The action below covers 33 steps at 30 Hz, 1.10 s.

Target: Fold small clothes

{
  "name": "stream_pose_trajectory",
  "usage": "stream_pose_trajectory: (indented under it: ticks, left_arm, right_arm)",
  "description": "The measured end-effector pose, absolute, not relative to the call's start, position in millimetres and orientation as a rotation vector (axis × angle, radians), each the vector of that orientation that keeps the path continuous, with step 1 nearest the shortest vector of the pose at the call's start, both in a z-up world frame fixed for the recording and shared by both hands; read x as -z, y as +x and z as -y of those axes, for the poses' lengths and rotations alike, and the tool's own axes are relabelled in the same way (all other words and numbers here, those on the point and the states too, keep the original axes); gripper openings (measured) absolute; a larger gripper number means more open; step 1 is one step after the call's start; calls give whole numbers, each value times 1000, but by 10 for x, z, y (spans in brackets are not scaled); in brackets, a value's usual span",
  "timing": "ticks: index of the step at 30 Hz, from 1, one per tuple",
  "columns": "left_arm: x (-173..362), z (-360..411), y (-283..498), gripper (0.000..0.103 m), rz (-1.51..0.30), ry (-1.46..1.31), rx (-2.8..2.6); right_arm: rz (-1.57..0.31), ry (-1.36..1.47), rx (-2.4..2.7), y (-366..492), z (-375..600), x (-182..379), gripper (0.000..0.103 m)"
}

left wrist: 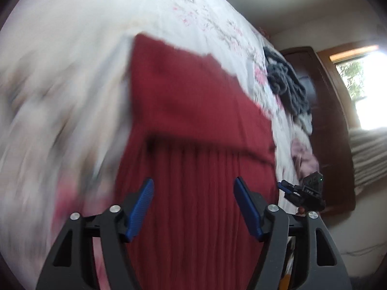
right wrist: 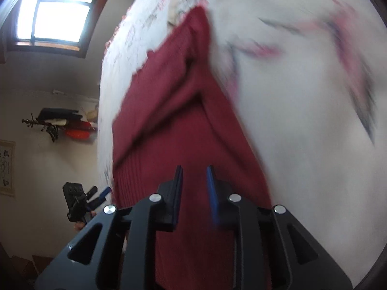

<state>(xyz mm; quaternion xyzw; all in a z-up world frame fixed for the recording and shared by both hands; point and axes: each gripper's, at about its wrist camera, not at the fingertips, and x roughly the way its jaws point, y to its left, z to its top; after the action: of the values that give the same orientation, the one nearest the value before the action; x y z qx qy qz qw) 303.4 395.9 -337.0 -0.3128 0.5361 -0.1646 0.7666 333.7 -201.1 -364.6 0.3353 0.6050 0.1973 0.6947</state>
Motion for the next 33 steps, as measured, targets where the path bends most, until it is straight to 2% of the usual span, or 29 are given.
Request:
stream_pose_trajectory:
  ticks: [2, 3, 8, 12, 14, 21, 33]
  left_arm:
    - [3373, -4062, 2558, 73, -1188, -692, 340]
    - [3394, -4099, 2326, 73, -1206, -708, 336]
    - [3642, -4220, 1404, 74, -1298, -810, 276]
    - [3761, -4156, 1171, 74, -1308, -901, 288]
    - [3818, -4113, 1129, 75, -1311, -952, 304]
    - [4070, -4066, 946, 75, -1383, -1025, 284]
    - [4133, -3682, 996, 75, -1421, -1009, 343]
  right_arm:
    - [-1394, 725, -426, 2932, 2141, 3591, 36]
    - [-1430, 718, -417, 2690, 2227, 3578, 39]
    - [-1537, 701, -387, 1971, 2457, 3540, 44]
    - [-1603, 689, -383, 1689, 2400, 3579, 46]
    - [-1615, 696, -396, 1638, 2355, 3591, 51]
    - [-1623, 714, -379, 1439, 2273, 3651, 51]
    - [-1636, 737, -393, 1245, 2234, 3720, 53]
